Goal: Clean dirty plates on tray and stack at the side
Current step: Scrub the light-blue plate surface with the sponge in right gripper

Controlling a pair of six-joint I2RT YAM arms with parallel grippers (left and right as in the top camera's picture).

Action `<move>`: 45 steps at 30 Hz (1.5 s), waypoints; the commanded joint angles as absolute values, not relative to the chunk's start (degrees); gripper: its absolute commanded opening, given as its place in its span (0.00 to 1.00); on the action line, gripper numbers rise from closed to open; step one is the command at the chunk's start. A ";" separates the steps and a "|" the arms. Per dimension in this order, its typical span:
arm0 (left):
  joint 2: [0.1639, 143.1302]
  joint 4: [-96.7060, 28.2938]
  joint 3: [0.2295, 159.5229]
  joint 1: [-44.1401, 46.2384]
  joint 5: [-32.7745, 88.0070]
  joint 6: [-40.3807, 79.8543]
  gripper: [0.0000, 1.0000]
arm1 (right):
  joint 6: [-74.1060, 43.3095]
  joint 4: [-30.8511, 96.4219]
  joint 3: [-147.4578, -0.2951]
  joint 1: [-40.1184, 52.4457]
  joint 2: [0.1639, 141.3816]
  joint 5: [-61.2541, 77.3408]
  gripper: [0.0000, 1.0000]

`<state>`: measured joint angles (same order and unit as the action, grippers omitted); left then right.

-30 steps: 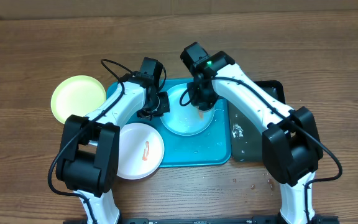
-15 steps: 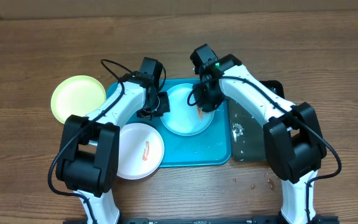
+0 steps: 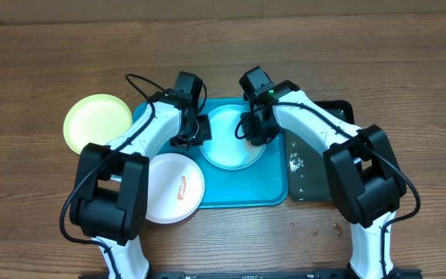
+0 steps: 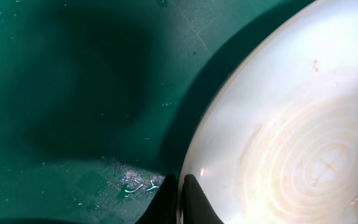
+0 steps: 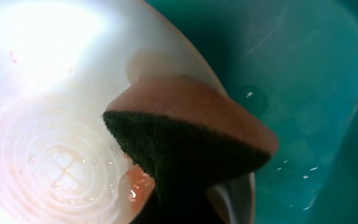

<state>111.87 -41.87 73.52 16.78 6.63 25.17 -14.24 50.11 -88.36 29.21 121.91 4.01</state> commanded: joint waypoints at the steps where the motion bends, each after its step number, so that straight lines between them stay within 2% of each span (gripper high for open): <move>1: 112.14 -41.95 73.10 16.53 6.44 25.76 0.04 | -15.00 50.83 -86.19 29.82 123.59 9.76 0.14; 3: 112.14 -41.95 73.10 16.53 6.44 25.76 0.04 | -15.00 50.85 -86.19 29.82 123.59 9.74 0.29; 6: 112.14 -42.02 73.10 16.56 6.46 25.76 0.04 | -15.03 50.85 -86.19 29.82 123.59 9.50 0.34; 7: 112.14 -42.04 73.10 16.56 6.44 25.76 0.04 | -15.03 50.85 -86.19 29.82 123.59 9.50 0.33; 11: 112.14 -42.02 73.10 16.56 6.44 25.76 0.04 | -15.00 50.81 -86.21 29.41 123.57 9.50 0.12; 14: 112.14 -42.02 73.10 16.56 6.44 25.74 0.04 | -15.00 50.85 -86.24 28.93 123.57 9.52 0.06; 28: 112.14 -41.93 73.10 16.56 6.44 25.74 0.04 | -15.03 48.99 -83.81 30.02 123.59 11.00 0.05; 33: 112.14 -41.95 73.10 16.56 6.46 25.74 0.04 | -15.03 43.97 -80.16 31.00 123.59 18.98 0.05; 45: 112.14 -41.76 73.10 16.53 6.44 25.71 0.04 | -9.98 40.16 -81.84 29.23 123.57 43.13 0.05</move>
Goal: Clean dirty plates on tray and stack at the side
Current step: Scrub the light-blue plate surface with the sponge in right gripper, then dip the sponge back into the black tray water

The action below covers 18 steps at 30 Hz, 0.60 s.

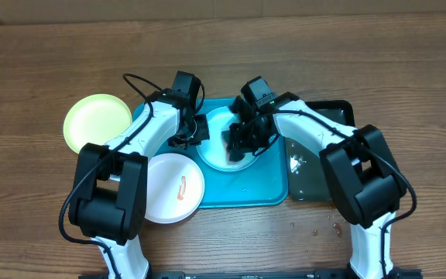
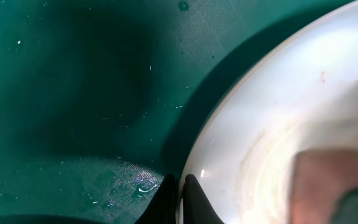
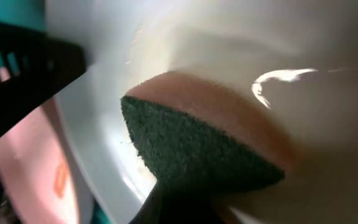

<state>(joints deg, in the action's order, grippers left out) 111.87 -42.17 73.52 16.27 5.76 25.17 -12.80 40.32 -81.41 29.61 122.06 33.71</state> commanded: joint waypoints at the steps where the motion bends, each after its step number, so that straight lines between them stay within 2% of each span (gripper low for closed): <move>1: 112.14 -41.76 73.10 16.53 6.44 25.71 0.04 | -9.56 40.40 -82.98 28.34 123.55 44.91 0.04; 7: 112.14 -41.93 73.10 16.53 6.44 25.30 0.04 | -8.01 46.83 -91.77 21.65 122.89 52.84 0.04; 12: 112.14 -42.00 73.10 16.53 6.44 25.30 0.05 | -1.08 58.39 -97.17 15.57 120.53 54.06 0.04; 15: 112.14 -41.98 73.10 16.53 6.44 25.30 0.05 | 2.57 66.46 -97.86 11.57 119.09 51.29 0.04; 18: 112.14 -41.89 73.10 16.53 6.42 25.30 0.05 | 4.75 74.30 -97.86 7.75 118.78 42.61 0.04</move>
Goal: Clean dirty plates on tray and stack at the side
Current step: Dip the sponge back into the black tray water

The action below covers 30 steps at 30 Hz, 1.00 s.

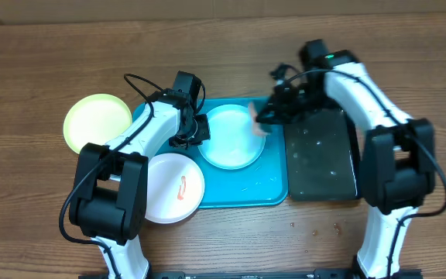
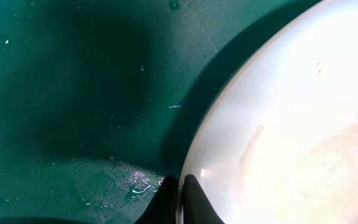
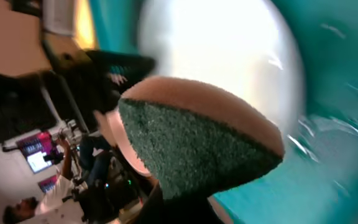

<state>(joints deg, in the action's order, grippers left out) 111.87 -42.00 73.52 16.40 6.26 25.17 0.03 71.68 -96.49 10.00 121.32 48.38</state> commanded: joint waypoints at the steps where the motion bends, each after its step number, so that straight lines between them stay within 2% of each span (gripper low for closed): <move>1: 112.14 -41.85 73.10 16.56 6.44 25.30 0.05 | 4.86 76.86 -97.82 6.55 118.78 37.93 0.04; 7: 112.14 -41.87 73.10 16.53 6.44 25.30 0.06 | 4.25 84.16 -96.95 3.77 118.78 16.10 0.04; 16: 112.14 -41.95 73.10 16.56 6.46 25.30 0.08 | -1.54 77.38 -89.93 3.90 118.78 10.50 0.05; 19: 112.14 -41.93 73.10 16.53 6.46 25.30 0.09 | -1.52 75.40 -88.33 3.88 118.78 10.50 0.31; 21: 112.14 -41.93 73.10 16.53 6.46 25.30 0.10 | -1.52 74.39 -87.77 3.88 118.78 10.50 0.65; 22: 112.14 -41.93 73.10 16.53 6.46 25.30 0.10 | -1.52 73.84 -87.48 3.88 118.78 10.50 1.00; 30: 112.14 -42.00 73.10 16.56 6.46 25.30 0.10 | -1.54 69.56 -83.83 3.88 118.78 10.52 1.00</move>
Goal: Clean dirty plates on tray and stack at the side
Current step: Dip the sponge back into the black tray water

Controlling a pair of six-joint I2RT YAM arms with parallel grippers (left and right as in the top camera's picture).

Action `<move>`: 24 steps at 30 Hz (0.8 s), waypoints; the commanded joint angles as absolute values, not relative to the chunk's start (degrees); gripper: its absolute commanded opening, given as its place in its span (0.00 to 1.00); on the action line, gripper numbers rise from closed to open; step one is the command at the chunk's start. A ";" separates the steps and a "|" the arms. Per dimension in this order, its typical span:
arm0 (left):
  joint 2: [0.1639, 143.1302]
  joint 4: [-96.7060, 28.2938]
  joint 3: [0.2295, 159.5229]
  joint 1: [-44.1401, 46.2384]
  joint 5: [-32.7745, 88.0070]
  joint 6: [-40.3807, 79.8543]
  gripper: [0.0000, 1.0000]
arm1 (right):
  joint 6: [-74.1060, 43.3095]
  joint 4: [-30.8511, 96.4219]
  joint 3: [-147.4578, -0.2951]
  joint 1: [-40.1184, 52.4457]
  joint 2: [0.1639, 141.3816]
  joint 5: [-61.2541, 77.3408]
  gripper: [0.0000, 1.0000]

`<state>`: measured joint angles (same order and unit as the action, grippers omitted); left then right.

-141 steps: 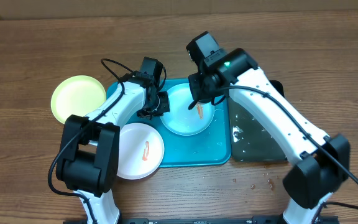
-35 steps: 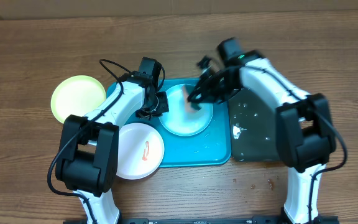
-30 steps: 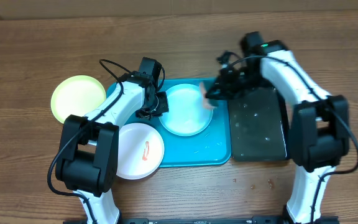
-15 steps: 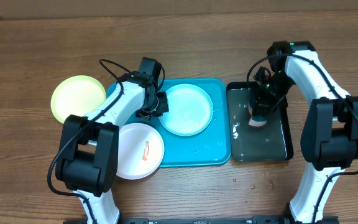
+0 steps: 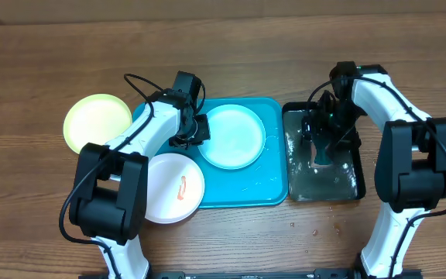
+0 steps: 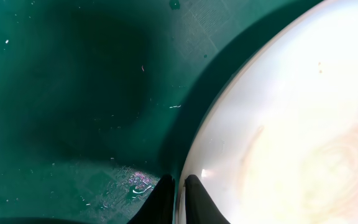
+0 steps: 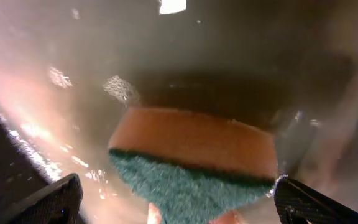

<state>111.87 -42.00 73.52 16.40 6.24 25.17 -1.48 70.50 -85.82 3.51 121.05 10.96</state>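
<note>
A pale round plate [image 5: 233,136] lies on the teal tray [image 5: 273,190]; its face looks wiped, with faint rings [image 6: 303,149]. My left gripper [image 5: 195,132] [image 6: 178,190] is shut on the plate's left rim, one finger on each side. A white plate [image 5: 175,186] with a red smear sits off the tray's front left corner. My right gripper [image 5: 321,146] [image 7: 178,183] hangs open, fingers wide apart, in the dark wet basin [image 5: 347,182]. The orange and green sponge [image 7: 191,158] lies between them, touching neither.
A yellow-green plate [image 5: 97,122] rests on the wooden table [image 5: 45,62] at the left. A few small crumbs [image 5: 316,230] dot the table in front of the basin. Both arms reach in from the near edge.
My right gripper was over the tray's right edge, shut on the sponge. It is now down in the basin, open, with the sponge released. My left gripper keeps hold of the plate's rim.
My left gripper held the pale plate's rim throughout. My right gripper pressed the sponge on the plate's right side, then on its middle. It then held the sponge up near the basin, and now the sponge lies loose in the basin.
</note>
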 commanded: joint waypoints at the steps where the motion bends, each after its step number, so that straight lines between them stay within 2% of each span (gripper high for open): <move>1: 112.14 -42.00 73.10 16.56 6.46 25.32 0.10 | -1.54 69.06 -83.15 3.88 118.78 10.55 1.00; 5: 112.14 -41.95 73.10 16.56 6.46 25.30 0.10 | -1.54 66.67 -80.25 3.88 118.80 10.59 0.98; 6: 112.14 -41.95 73.10 16.56 6.46 25.30 0.11 | -1.54 66.19 -79.79 3.88 118.80 10.59 0.84; 8: 112.14 -41.95 73.10 16.56 6.44 25.30 0.10 | -1.56 65.91 -79.35 3.88 118.80 10.57 0.25; 9: 112.14 -41.98 73.10 16.56 6.44 25.30 0.10 | -1.58 65.78 -79.22 3.88 118.80 10.57 0.13; 12: 112.14 -41.98 73.10 16.56 6.46 25.30 0.10 | -1.78 65.69 -79.15 3.88 118.80 10.57 0.04; 14: 112.14 -42.00 73.10 16.53 6.46 25.30 0.10 | -2.15 65.32 -79.15 3.88 118.80 10.52 0.04; 15: 112.14 -42.00 73.10 16.53 6.46 25.30 0.10 | -2.33 65.12 -79.20 3.88 118.80 10.57 0.08; 16: 112.14 -42.00 73.10 16.56 6.46 25.30 0.11 | -2.66 65.14 -79.40 3.88 118.80 10.52 0.34; 17: 112.14 -42.02 73.10 16.56 6.46 25.30 0.10 | -2.90 65.39 -79.79 3.88 118.80 10.55 0.54; 18: 112.14 -42.02 73.10 16.56 6.46 25.30 0.10 | -3.07 65.69 -80.29 3.88 118.78 10.57 0.61; 22: 112.14 -41.95 73.10 16.58 6.46 25.32 0.10 | -3.07 66.61 -82.19 3.88 118.78 10.57 0.66; 24: 112.14 -41.95 73.10 16.58 6.44 25.32 0.10 | -3.42 66.32 -82.30 3.88 118.78 10.57 0.59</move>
<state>111.87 -42.00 73.52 16.40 6.24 25.17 -2.79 66.92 -81.23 4.08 118.32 11.57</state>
